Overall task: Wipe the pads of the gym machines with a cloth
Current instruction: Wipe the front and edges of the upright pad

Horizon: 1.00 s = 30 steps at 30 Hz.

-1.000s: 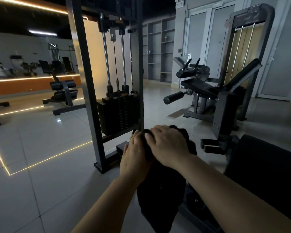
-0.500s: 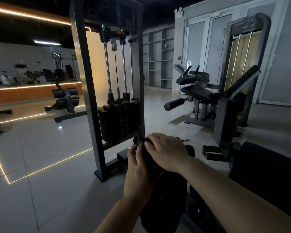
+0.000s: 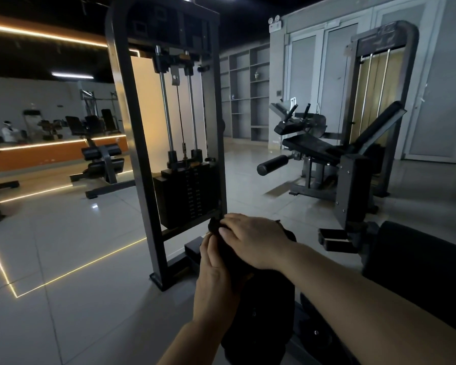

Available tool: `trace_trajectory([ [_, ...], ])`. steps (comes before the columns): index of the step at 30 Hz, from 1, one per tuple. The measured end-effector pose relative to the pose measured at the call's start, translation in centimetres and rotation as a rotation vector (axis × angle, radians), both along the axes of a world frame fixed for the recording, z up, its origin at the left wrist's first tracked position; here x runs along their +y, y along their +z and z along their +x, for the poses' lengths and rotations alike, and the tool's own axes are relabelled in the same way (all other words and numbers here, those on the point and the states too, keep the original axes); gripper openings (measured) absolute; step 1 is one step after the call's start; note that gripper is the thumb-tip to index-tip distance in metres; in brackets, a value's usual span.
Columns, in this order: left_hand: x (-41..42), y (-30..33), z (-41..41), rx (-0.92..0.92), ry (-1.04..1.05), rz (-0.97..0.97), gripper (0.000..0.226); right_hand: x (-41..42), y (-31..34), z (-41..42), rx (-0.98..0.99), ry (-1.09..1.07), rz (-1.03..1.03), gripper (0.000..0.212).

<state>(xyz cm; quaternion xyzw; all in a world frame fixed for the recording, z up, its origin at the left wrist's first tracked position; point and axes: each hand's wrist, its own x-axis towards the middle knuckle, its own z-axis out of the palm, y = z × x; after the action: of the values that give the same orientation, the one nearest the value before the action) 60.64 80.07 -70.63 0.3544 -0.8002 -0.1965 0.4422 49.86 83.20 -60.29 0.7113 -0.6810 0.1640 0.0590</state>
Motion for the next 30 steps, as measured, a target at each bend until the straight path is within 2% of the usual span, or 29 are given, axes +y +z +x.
trace_trajectory([
  [5,-0.1,0.3,0.2,-0.054,0.0,-0.042,0.1,1.9,-0.2,-5.0,-0.256,-0.19,0.053,0.044],
  [8,0.1,0.4,0.2,-0.062,0.005,-0.014,0.1,0.7,-0.3,-2.9,-0.122,-0.243,0.011,0.043],
  [11,0.4,0.5,0.3,-0.037,-0.002,0.04,0.098,-0.6,-1.3,1.3,0.101,-0.118,-0.09,0.045],
  [12,0.5,0.5,0.4,-0.051,0.003,0.043,0.095,-0.7,-1.6,2.2,0.119,-0.085,-0.132,0.045],
  [16,0.8,1.0,0.3,-0.007,-0.01,0.089,0.092,1.1,-1.6,0.3,0.022,-0.096,-0.214,0.046],
  [20,0.5,0.6,0.2,-0.072,0.009,0.036,0.1,2.3,-1.9,-3.2,-0.106,-0.274,-0.228,0.045],
  [22,0.3,0.5,0.1,-0.057,0.002,0.059,0.098,1.5,-2.1,-1.5,-0.055,-0.275,-0.272,0.044],
  [24,0.3,0.5,0.2,-0.048,-0.01,0.069,0.087,0.2,-2.6,1.2,0.023,-0.16,-0.329,0.044],
  [26,0.3,0.5,0.4,-0.088,-0.002,0.04,0.082,-0.4,-2.9,2.3,0.072,-0.075,-0.33,0.054],
  [28,0.4,0.7,0.4,-0.049,-0.018,0.072,0.085,0.0,-3.0,0.8,0.066,-0.09,-0.35,0.062],
  [30,0.5,0.8,0.4,-0.041,-0.039,0.054,0.094,0.8,-3.4,-1.4,0.025,-0.155,-0.44,0.062],
])
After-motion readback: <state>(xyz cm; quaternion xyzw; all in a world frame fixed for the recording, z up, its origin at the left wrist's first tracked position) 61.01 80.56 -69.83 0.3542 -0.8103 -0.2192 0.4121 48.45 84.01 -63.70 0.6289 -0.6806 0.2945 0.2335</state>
